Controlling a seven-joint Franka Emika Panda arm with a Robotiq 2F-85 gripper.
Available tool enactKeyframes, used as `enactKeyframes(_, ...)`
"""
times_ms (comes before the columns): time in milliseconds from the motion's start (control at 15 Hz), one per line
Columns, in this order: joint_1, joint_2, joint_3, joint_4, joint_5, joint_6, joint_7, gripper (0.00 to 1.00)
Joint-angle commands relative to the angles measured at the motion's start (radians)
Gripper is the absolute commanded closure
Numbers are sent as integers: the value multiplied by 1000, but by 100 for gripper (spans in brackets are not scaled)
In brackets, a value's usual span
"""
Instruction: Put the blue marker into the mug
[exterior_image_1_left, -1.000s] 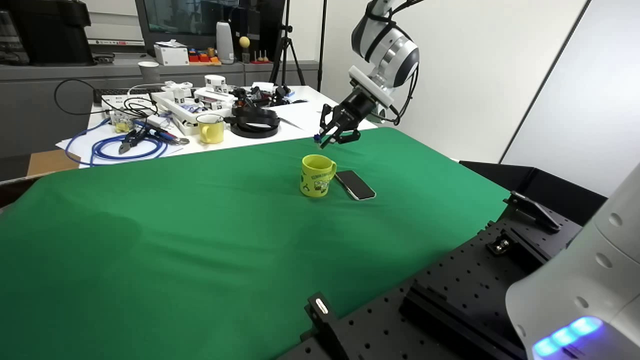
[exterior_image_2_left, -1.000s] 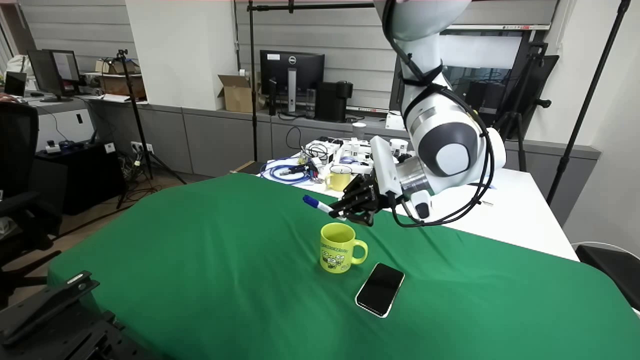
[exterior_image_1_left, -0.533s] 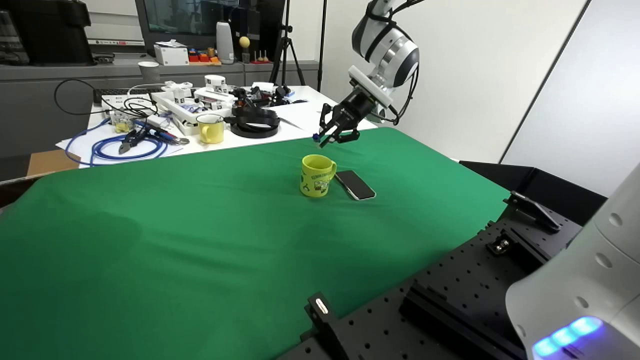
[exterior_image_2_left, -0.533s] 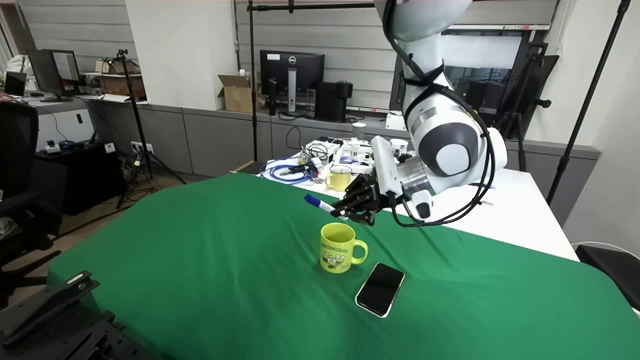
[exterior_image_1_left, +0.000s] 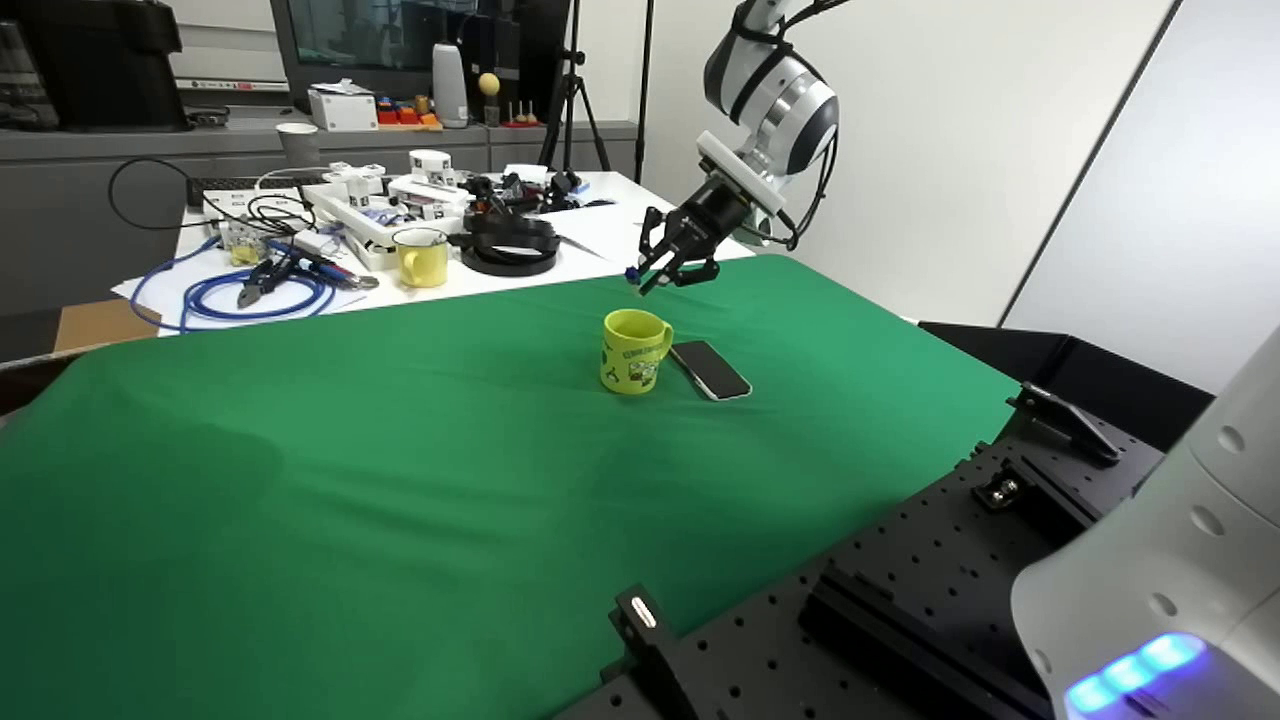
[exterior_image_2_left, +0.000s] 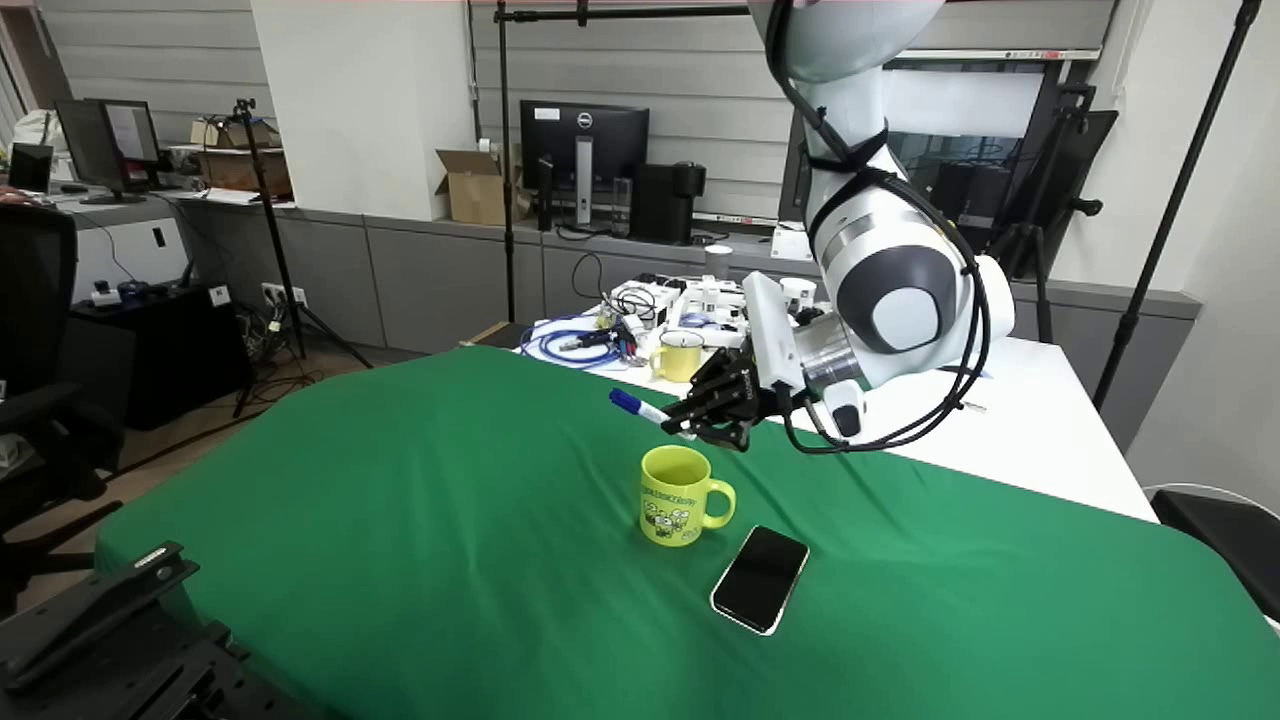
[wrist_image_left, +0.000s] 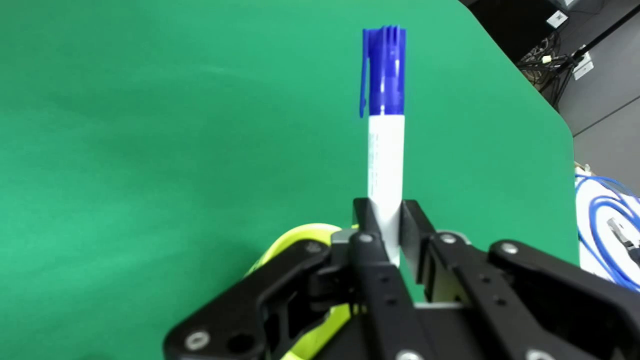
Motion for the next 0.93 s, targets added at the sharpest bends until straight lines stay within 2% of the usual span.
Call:
enactKeyframes(0, 6, 4, -9, 5, 5, -6, -1, 82)
enactKeyframes(267, 6, 4, -9, 5, 5, -6, -1, 82)
enactKeyframes(333, 6, 4, -9, 5, 5, -6, -1, 96)
enactKeyframes(867, -22, 76, -12, 60, 24, -30, 31, 96)
